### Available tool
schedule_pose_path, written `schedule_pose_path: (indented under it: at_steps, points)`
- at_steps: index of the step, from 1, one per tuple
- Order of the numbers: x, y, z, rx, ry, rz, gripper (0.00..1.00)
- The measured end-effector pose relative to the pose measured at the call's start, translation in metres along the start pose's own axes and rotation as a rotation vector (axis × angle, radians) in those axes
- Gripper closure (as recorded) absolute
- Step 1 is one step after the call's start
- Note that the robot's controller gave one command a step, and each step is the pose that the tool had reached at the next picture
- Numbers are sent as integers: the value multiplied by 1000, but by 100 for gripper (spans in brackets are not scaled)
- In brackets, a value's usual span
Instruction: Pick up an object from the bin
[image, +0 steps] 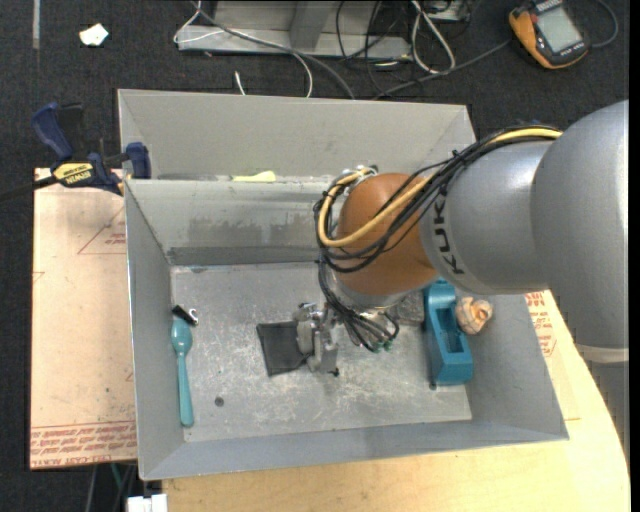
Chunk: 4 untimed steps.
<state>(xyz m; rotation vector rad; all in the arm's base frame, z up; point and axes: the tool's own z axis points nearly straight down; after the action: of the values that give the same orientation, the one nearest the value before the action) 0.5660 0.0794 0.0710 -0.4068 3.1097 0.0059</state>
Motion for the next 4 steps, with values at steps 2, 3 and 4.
schedule_pose_path:
  at_steps: [2,3,4]
  points:
    - [1,-4,-55,-1,1,-106,100]
    - [-22,-21,-41,2,-9,-385,100]
    - [-17,-13,-78,-4,5,-488,100]
